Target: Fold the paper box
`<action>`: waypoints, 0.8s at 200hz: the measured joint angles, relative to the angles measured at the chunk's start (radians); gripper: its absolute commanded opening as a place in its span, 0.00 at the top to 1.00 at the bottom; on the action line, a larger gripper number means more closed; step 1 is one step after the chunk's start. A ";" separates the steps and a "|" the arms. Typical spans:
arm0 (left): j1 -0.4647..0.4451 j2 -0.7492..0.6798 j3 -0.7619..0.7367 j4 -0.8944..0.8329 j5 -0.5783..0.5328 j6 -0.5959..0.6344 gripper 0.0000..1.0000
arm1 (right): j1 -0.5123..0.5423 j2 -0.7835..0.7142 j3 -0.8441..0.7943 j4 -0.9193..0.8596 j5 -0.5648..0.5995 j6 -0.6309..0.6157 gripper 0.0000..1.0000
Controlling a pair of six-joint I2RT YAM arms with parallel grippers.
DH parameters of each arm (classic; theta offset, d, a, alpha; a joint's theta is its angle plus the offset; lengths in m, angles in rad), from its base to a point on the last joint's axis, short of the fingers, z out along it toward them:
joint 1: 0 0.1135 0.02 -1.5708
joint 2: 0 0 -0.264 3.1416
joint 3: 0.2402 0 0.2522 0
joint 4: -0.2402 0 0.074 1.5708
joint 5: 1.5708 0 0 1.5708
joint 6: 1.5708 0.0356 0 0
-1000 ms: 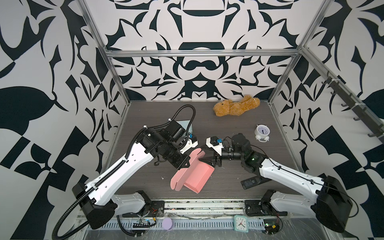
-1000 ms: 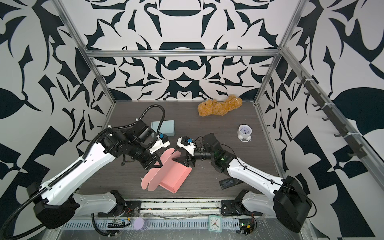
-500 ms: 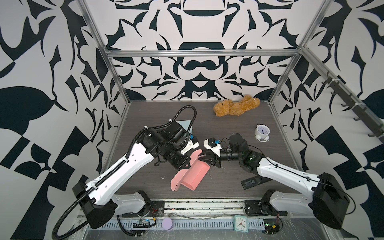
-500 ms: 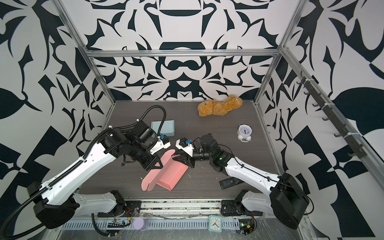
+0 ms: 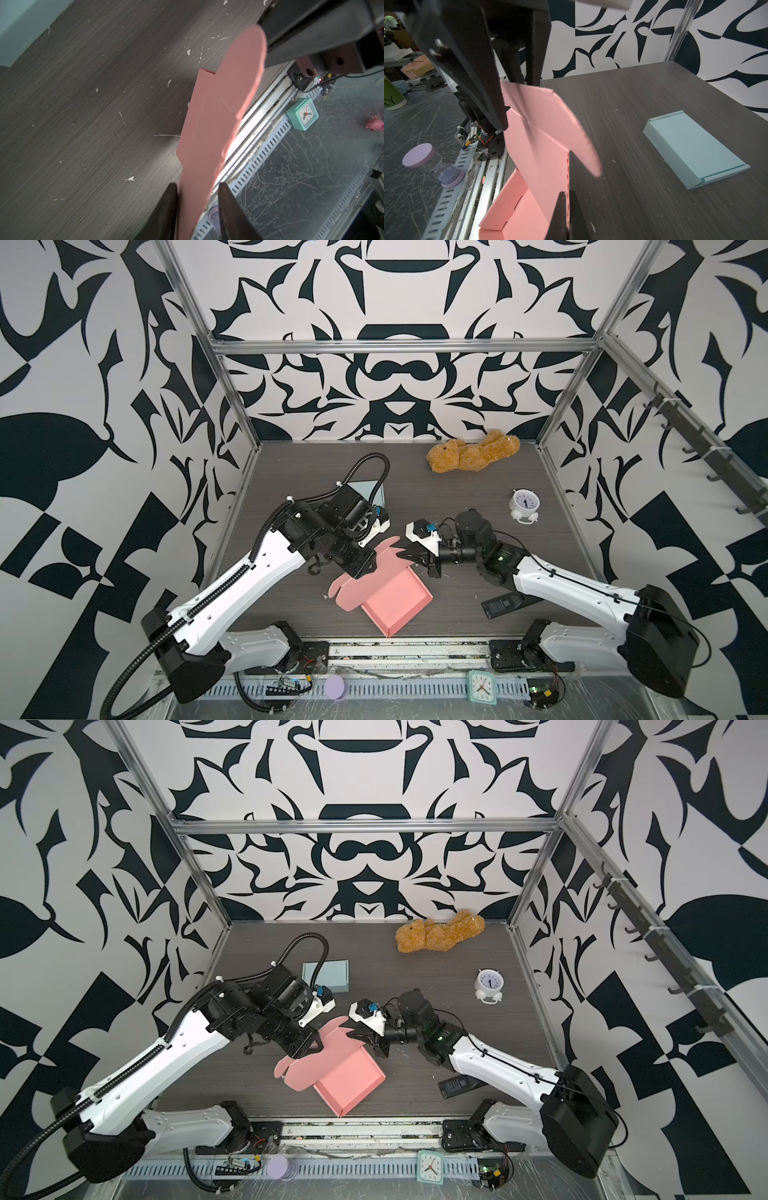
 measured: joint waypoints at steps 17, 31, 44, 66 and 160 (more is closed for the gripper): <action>0.000 -0.038 -0.054 0.052 -0.037 -0.025 0.45 | 0.000 0.000 0.000 0.000 0.021 -0.002 1.00; 0.002 -0.068 -0.101 0.102 -0.066 -0.045 0.36 | 0.000 0.001 -0.003 0.002 0.040 -0.005 1.00; 0.012 -0.097 -0.151 0.157 -0.084 -0.069 0.30 | 0.000 0.005 -0.010 0.008 0.060 -0.005 1.00; 0.045 -0.143 -0.240 0.257 -0.105 -0.110 0.24 | 0.000 0.014 -0.024 0.019 0.089 -0.005 1.00; 0.256 -0.211 -0.560 0.713 -0.030 -0.290 0.18 | -0.024 0.004 -0.120 0.101 0.225 0.052 1.00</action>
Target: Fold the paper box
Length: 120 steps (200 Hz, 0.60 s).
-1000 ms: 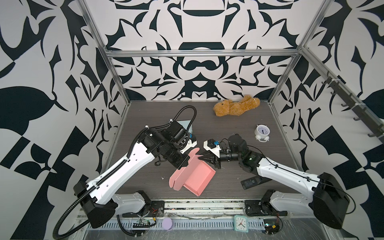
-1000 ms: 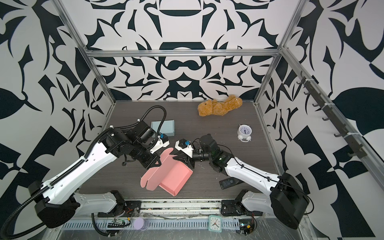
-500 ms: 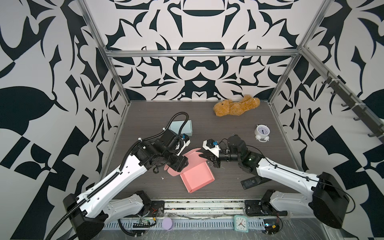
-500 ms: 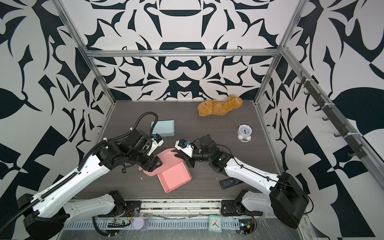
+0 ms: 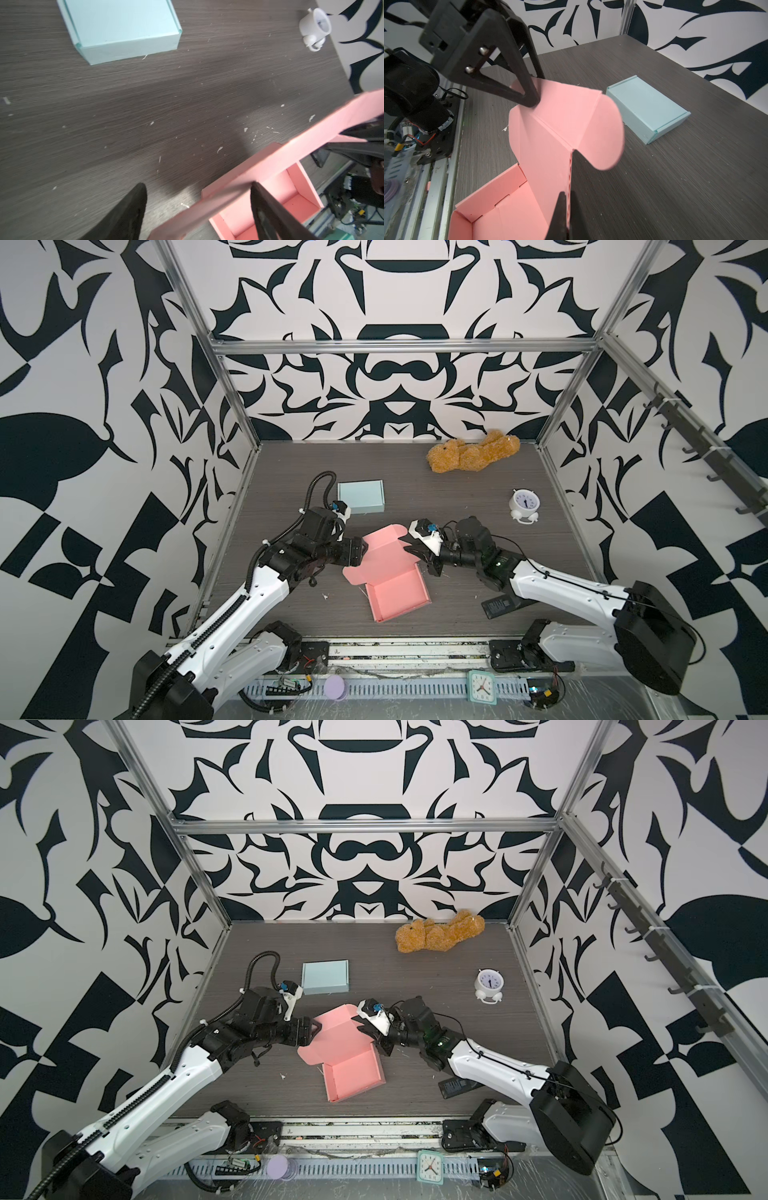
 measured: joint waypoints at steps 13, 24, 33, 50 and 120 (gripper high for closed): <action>0.000 -0.004 -0.029 0.051 0.028 -0.011 0.17 | -0.008 -0.014 -0.017 0.009 0.021 0.012 1.00; 0.000 -0.009 -0.055 0.090 0.051 -0.021 0.17 | -0.018 -0.026 -0.035 0.019 0.038 0.024 1.00; 0.000 -0.010 -0.073 0.118 0.069 -0.030 0.17 | -0.026 -0.038 -0.048 0.024 0.050 0.035 1.00; 0.000 -0.002 -0.097 0.161 0.100 -0.043 0.17 | -0.042 -0.061 -0.066 0.027 0.067 0.056 1.00; 0.000 0.058 -0.101 0.307 0.216 -0.061 0.10 | -0.084 -0.096 -0.113 0.042 0.135 0.109 1.00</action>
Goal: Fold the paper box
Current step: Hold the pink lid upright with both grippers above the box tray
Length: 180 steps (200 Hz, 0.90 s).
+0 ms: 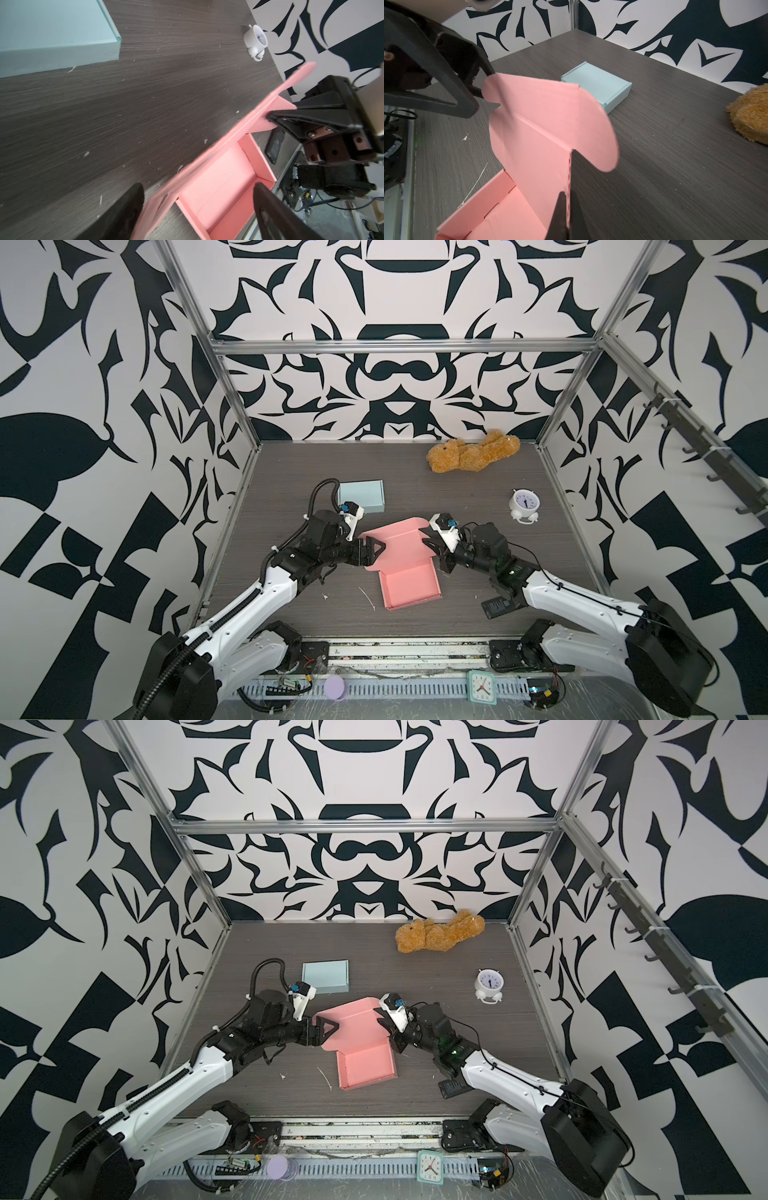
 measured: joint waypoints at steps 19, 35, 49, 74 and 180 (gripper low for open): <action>0.000 0.001 0.000 0.021 0.018 0.002 0.07 | -0.011 0.000 -0.004 0.000 0.011 0.007 1.00; 0.000 0.001 -0.007 0.043 0.028 0.002 0.04 | -0.019 0.000 -0.008 0.000 0.019 0.020 1.00; 0.000 0.000 -0.027 0.076 0.034 0.002 0.02 | -0.026 0.000 -0.009 -0.002 0.026 0.030 1.00; -0.002 0.000 -0.072 0.114 0.040 0.002 0.01 | -0.031 -0.002 -0.011 -0.001 0.040 0.042 1.00; -0.002 -0.011 -0.101 0.203 0.078 0.002 0.01 | -0.046 -0.010 -0.016 -0.014 0.081 0.056 1.00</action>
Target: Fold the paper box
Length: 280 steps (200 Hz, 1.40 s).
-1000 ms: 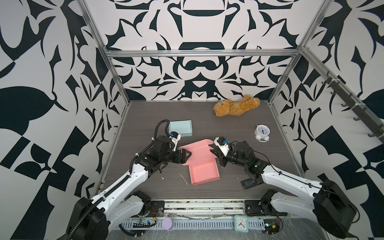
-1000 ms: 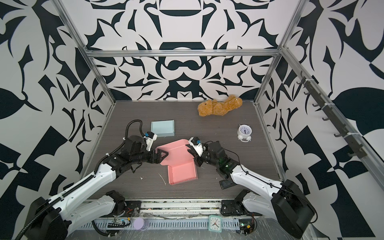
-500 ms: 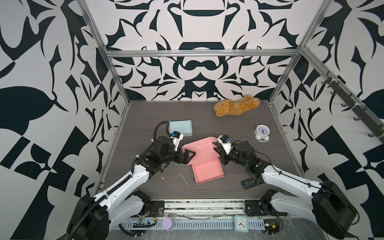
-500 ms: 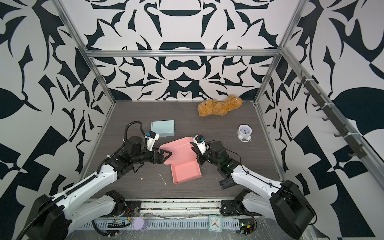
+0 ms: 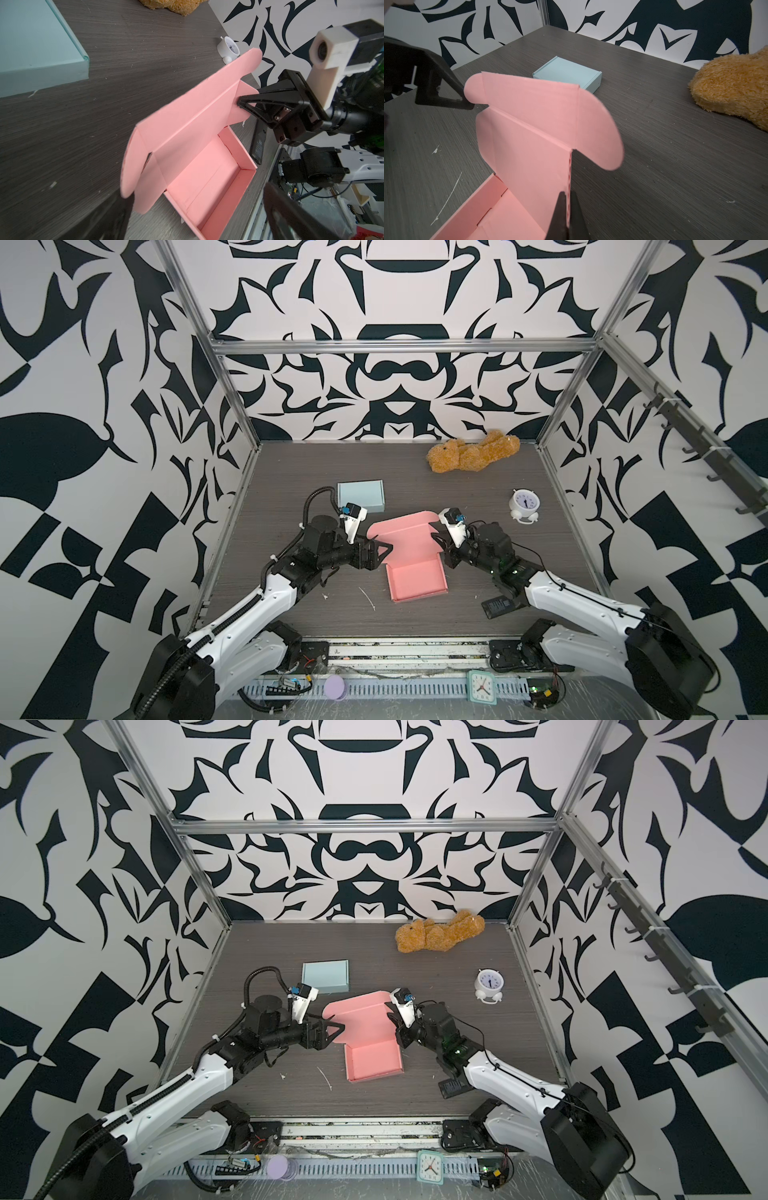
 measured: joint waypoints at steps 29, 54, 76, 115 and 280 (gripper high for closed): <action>0.000 0.021 -0.016 0.009 -0.005 0.000 0.01 | 0.000 0.000 0.000 -0.002 0.004 0.000 1.00; 0.000 0.041 -0.032 0.027 -0.026 0.000 0.01 | 0.000 0.000 0.000 -0.002 0.004 0.000 1.00; 0.000 0.077 -0.032 0.049 -0.050 0.000 0.09 | 0.000 0.007 0.000 0.001 0.004 0.002 1.00; 0.000 0.151 -0.032 0.082 -0.059 0.001 0.26 | 0.000 0.018 0.000 -0.002 0.004 0.009 1.00; -0.001 0.130 -0.068 0.089 -0.070 -0.018 0.79 | 0.000 0.020 0.000 -0.004 0.011 0.017 0.87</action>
